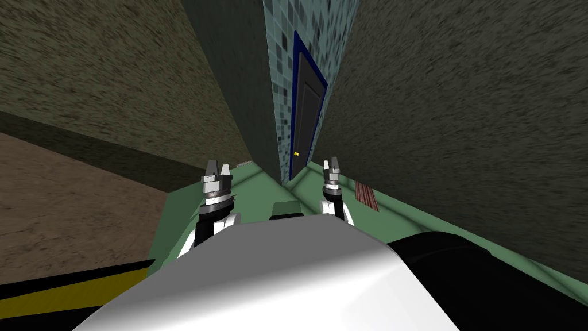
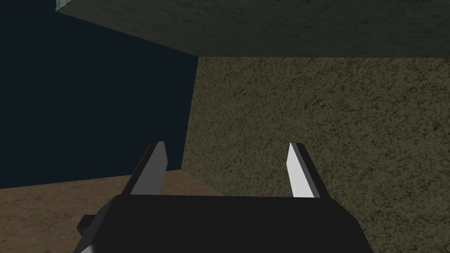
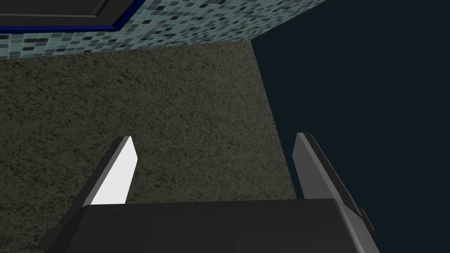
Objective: Pull the door open
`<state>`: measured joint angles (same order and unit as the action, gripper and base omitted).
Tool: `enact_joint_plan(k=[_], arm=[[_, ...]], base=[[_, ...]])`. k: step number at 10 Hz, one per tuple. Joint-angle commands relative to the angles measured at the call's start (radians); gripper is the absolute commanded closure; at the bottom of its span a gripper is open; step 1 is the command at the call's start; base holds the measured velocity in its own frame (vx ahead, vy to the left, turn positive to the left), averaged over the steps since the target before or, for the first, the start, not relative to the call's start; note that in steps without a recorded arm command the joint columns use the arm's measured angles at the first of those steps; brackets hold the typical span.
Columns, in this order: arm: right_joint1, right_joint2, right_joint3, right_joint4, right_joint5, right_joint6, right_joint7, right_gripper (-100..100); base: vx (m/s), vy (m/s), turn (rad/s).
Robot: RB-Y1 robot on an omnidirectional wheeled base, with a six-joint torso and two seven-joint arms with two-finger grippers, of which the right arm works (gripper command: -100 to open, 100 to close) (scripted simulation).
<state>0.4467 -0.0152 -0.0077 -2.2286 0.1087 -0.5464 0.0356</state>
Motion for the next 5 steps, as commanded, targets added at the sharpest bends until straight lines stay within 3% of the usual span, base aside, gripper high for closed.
enact_joint_plan(k=[1,5], arm=[[-0.006,-0.01,-0.006,0.029,0.008,-0.009,0.026,-100],[-0.033,-0.031,-0.021,0.111,0.033,-0.024,0.095,-100]], base=[[0.1,-0.075,0.091],[0.094,-0.07,0.092]])
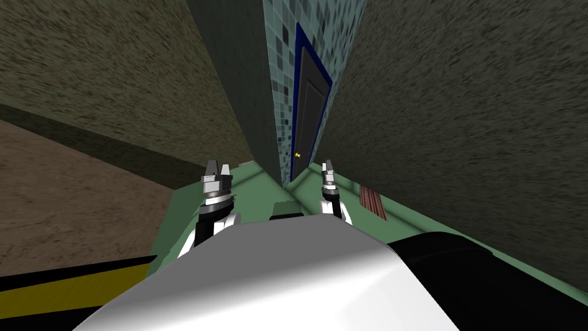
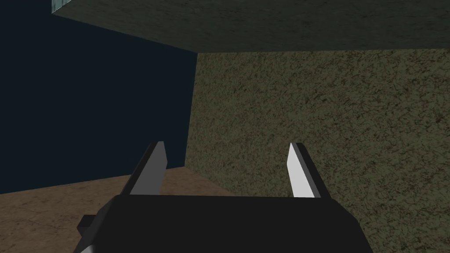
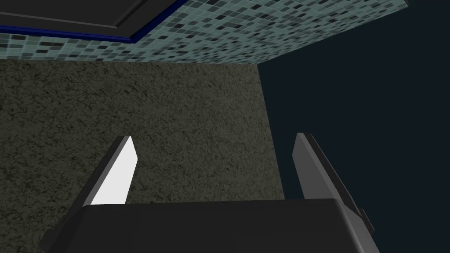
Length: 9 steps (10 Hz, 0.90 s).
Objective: Pull the door open
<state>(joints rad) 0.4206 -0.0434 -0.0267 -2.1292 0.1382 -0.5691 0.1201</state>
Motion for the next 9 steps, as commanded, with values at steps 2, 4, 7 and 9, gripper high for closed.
enact_joint_plan(k=[2,4,7,9], arm=[[-0.019,-0.01,-0.009,0.048,0.015,-0.008,0.042,-100],[-0.032,-0.017,-0.016,0.086,0.027,-0.014,0.074,-100],[-0.051,-0.027,-0.026,0.145,0.044,-0.025,0.123,-100],[-0.065,-0.032,-0.034,0.186,0.057,-0.033,0.159,-100]], base=[[0.073,-0.064,0.092],[0.088,-0.065,0.087],[0.075,-0.062,0.096],[0.087,-0.089,0.097]])
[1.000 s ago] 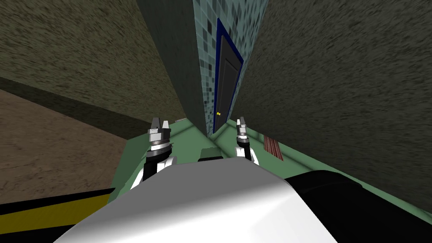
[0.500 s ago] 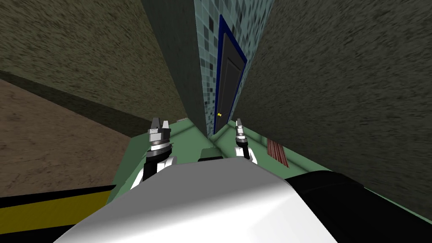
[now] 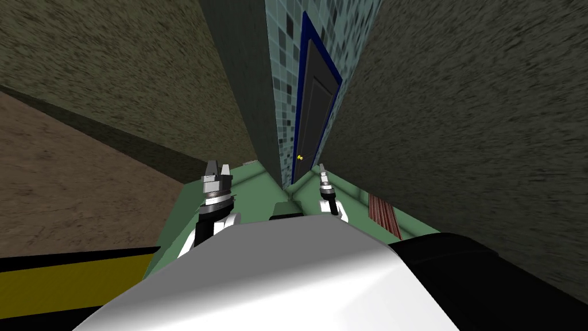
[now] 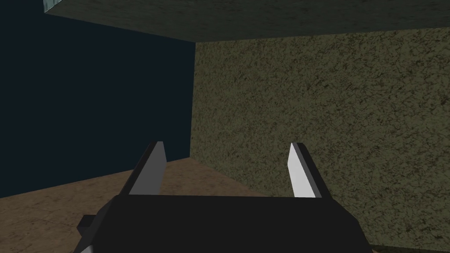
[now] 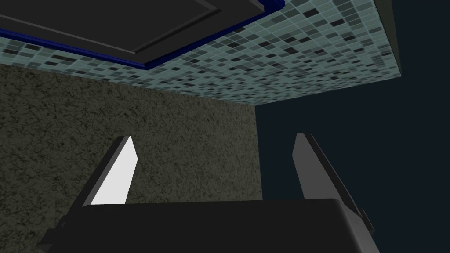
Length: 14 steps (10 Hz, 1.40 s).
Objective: Pull the door open
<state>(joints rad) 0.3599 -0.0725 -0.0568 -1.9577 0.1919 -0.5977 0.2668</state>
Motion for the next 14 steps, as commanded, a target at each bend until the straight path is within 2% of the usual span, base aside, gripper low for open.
enact_joint_plan(k=[1,14], arm=[[-0.011,-0.005,-0.008,0.036,0.01,-0.008,0.03,-100],[-0.107,-0.024,-0.06,0.325,0.098,-0.06,0.274,-100]], base=[[0.072,-0.08,0.089],[0.079,-0.087,0.108]])
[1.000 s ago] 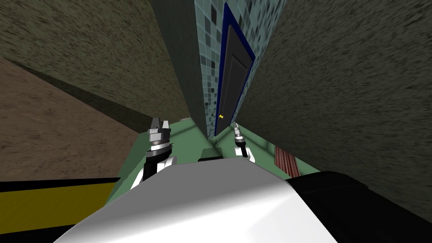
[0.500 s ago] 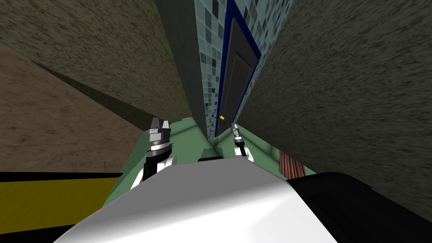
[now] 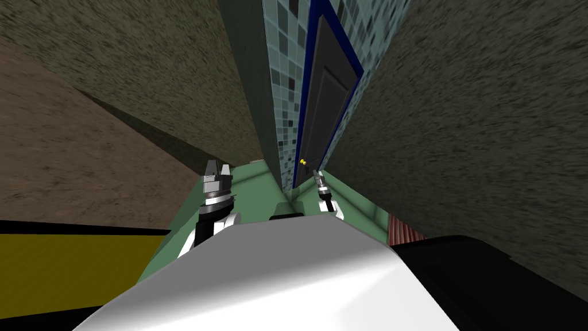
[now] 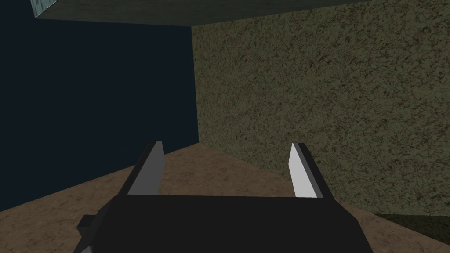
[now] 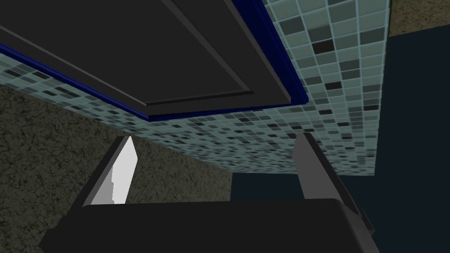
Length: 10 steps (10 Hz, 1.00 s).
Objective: Pull the door open
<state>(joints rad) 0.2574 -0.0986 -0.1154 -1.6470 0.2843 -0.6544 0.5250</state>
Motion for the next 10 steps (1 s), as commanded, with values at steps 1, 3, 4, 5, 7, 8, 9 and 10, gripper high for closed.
enact_joint_plan(k=[1,3,4,5,7,8,9,10], arm=[[-0.012,0.002,-0.005,0.038,0.012,-0.007,0.036,-100],[-0.027,0.002,-0.014,0.083,0.026,-0.016,0.074,-100],[-0.035,0.003,-0.018,0.106,0.033,-0.02,0.094,-100],[-0.042,0.003,-0.022,0.129,0.04,-0.024,0.113,-100],[-0.057,0.004,-0.03,0.175,0.054,-0.032,0.152,-100],[-0.065,0.005,-0.034,0.198,0.061,-0.036,0.171,-100],[-0.072,0.007,-0.038,0.22,0.068,-0.04,0.19,-100],[-0.079,0.009,-0.042,0.242,0.075,-0.044,0.209,-100]], base=[[0.078,-0.089,0.103],[0.082,-0.099,0.117],[0.056,-0.102,0.107],[0.067,-0.091,0.105],[0.058,-0.093,0.106],[0.052,-0.103,0.101],[0.048,-0.105,0.118],[0.077,-0.104,0.11]])
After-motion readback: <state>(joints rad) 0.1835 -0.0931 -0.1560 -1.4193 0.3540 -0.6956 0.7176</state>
